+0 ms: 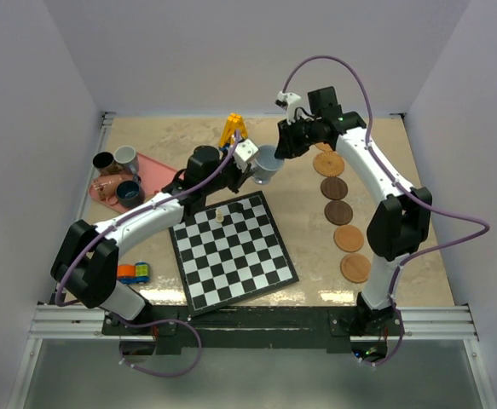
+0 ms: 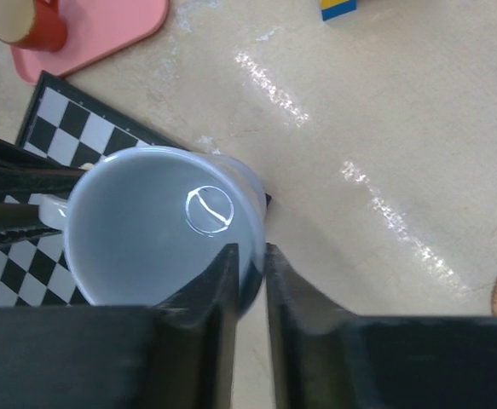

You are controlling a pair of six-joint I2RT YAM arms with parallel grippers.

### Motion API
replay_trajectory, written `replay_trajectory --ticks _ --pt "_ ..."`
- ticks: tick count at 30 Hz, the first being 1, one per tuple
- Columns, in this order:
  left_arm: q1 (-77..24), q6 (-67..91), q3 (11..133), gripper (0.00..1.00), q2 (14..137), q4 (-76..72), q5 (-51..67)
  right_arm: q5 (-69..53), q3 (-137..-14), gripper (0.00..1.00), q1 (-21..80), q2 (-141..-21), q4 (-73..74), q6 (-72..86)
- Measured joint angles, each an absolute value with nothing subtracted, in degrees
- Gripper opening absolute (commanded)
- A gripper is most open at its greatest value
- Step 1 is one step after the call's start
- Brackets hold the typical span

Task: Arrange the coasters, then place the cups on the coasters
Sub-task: Place the cup on the coaster.

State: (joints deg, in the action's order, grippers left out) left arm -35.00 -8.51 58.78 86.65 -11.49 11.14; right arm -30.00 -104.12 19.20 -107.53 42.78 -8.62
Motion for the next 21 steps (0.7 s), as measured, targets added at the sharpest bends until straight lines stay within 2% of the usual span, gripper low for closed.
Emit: replay_trajectory --ticks 2,3,4,5,6,9,10,13,21 --pt "-35.0 -8.5 58.8 0.0 86.7 -11.5 11.6 -30.0 -104.1 0.0 18.9 -107.9 42.5 -7.8" --pt "-35.0 -8.6 58.7 0.11 86.7 -11.4 11.7 -30.1 -104.1 0.0 18.7 -108.2 42.2 -6.8" --pt "-35.4 -8.7 58.7 0.29 86.7 -11.1 11.6 -30.1 -104.2 0.0 18.7 -108.4 42.3 -6.0" --pt "-35.4 -8.7 58.7 0.5 86.7 -11.0 11.6 -30.0 -104.2 0.0 18.7 -108.6 42.3 -5.2" --pt "-35.4 -8.6 58.7 0.63 86.7 -10.9 11.4 -29.8 -104.2 0.0 18.7 -108.8 42.1 -4.5" --pt "-35.3 -8.1 59.0 0.82 86.8 -12.5 10.8 -27.4 -104.1 0.0 18.9 -108.8 41.1 -3.0" --pt "-35.3 -7.5 59.4 0.95 86.8 -13.1 10.2 -26.4 -104.0 0.0 18.9 -108.8 40.3 -1.8" --pt "-35.2 -6.0 60.5 1.0 86.8 -14.0 8.7 -23.7 -103.2 0.0 18.7 -108.6 37.6 1.1" --pt "-32.2 2.1 63.5 1.0 86.0 -10.3 5.7 -15.2 -102.9 0.0 12.5 -107.9 34.7 3.0"
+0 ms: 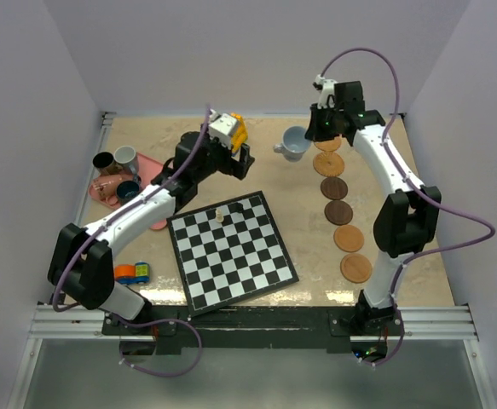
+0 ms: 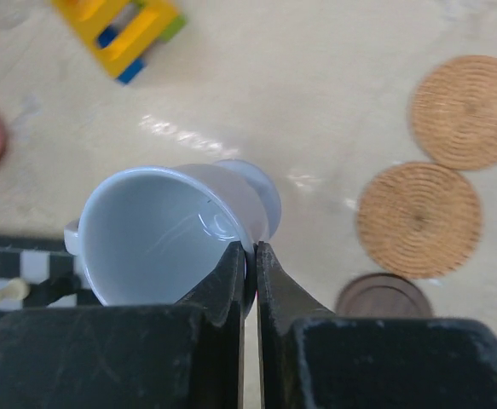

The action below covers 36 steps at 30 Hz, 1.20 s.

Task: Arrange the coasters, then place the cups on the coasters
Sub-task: Place the cup on the coaster.

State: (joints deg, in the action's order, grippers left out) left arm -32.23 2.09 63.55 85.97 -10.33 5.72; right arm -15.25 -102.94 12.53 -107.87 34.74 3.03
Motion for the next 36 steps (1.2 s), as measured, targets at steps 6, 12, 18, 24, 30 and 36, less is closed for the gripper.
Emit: replay_trajectory --ticks 6,12,18,24,30,36 --pt "-21.6 12.7 63.7 1.0 85.2 -5.3 5.9 -7.7 -107.2 0.0 5.4 -108.6 34.9 2.8" --pt "-19.7 15.0 63.7 1.0 84.1 -1.1 5.1 -4.2 -118.1 0.0 3.0 -115.2 34.1 1.9" --pt "-19.9 17.6 63.9 1.0 83.7 2.4 3.1 -4.0 -120.8 0.0 2.2 -120.7 33.9 3.4" --pt "-19.9 20.3 63.9 1.0 83.7 4.9 0.5 -4.0 -120.7 0.0 1.5 -123.0 33.6 7.0" --pt "-19.9 23.2 63.9 1.0 83.7 5.5 -2.2 -4.0 -121.6 0.0 0.8 -125.1 32.3 9.1" --pt "-19.9 25.1 63.3 1.0 83.4 5.2 -4.2 -3.9 -125.6 0.0 0.3 -130.2 32.5 9.4"
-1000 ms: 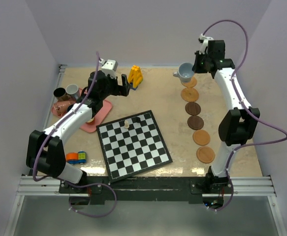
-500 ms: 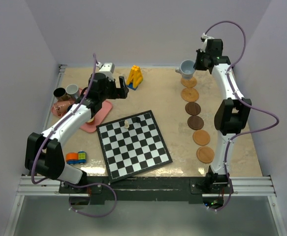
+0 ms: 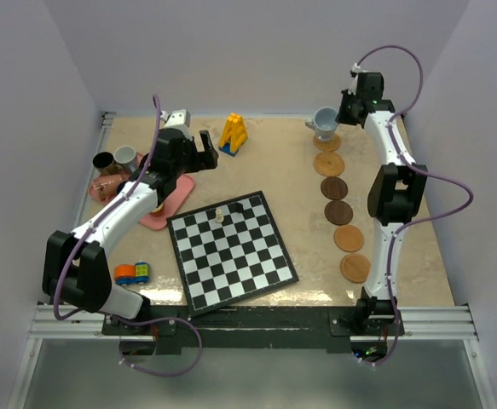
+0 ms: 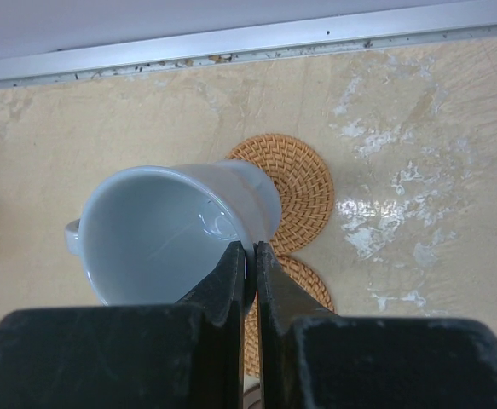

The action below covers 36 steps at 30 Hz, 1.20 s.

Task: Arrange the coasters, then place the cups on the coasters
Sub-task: Place the cup on the coaster.

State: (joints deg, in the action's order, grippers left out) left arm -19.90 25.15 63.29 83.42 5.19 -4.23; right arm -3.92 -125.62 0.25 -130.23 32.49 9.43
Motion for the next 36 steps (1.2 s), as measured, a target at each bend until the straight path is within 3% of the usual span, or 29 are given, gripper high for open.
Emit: replay_trajectory --ticks 36 --pt "-19.9 27.1 62.5 0.98 83.6 5.7 -5.8 -7.0 -128.0 0.0 -2.7 -136.2 33.2 10.6"
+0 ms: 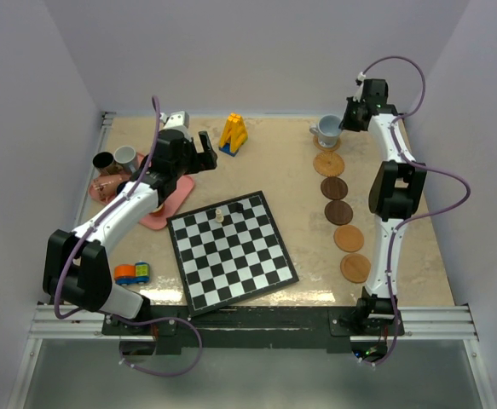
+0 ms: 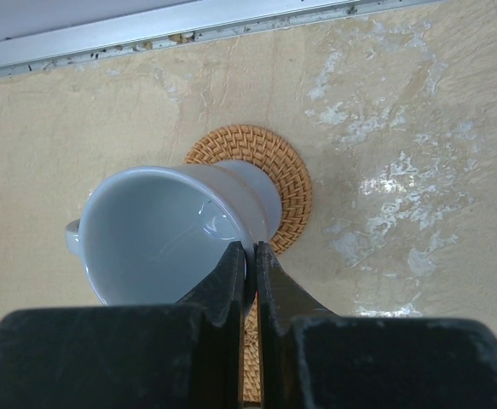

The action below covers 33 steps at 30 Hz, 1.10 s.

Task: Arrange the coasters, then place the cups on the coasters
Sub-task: Place the cup on the coaster.

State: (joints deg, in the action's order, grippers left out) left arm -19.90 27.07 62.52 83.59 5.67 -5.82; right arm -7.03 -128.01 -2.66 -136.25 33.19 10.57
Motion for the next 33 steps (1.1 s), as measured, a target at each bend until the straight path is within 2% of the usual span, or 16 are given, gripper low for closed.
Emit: replay_trajectory --ticks 31,33 --pt "-19.9 27.5 62.5 0.98 83.7 5.7 -5.7 -7.2 -131.5 0.0 -3.1 -138.8 32.9 9.6" --pt "-19.9 27.5 62.5 0.98 83.7 5.7 -5.7 -7.3 -131.9 0.06 -3.1 -139.1 32.9 9.3"
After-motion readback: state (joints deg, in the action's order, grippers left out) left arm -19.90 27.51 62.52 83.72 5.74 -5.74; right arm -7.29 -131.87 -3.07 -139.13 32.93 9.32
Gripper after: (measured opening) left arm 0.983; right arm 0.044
